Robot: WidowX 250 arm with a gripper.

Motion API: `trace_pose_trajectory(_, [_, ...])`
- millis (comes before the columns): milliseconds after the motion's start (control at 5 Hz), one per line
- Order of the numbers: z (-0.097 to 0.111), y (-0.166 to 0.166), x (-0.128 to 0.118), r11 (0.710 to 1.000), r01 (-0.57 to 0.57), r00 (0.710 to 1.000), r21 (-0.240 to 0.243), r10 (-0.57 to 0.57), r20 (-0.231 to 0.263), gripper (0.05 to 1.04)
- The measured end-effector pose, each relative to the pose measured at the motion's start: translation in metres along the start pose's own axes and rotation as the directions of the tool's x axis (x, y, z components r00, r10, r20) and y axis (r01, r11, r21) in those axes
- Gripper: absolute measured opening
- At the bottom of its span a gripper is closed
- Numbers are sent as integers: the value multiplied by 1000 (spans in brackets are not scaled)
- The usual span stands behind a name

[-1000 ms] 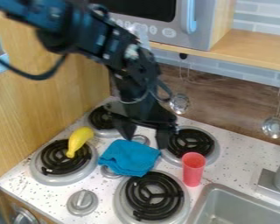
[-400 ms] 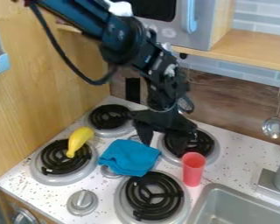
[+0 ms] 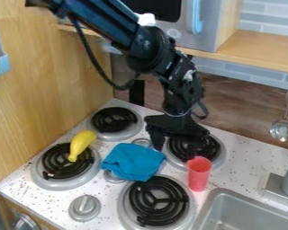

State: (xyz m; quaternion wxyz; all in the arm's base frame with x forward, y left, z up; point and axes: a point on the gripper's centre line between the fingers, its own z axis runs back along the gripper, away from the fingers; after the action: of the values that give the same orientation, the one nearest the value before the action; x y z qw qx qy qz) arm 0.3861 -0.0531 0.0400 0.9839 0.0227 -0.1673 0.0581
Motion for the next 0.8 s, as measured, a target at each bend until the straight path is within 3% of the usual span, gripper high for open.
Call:
trace_pose_trajectory(400, [-26, -6, -1, 1000, -19, 998, -2, 19, -57, 1001])
trace_pose_trajectory(800, [-45, -13, 13, 1000, -16, 999, -8, 15, -49, 1001])
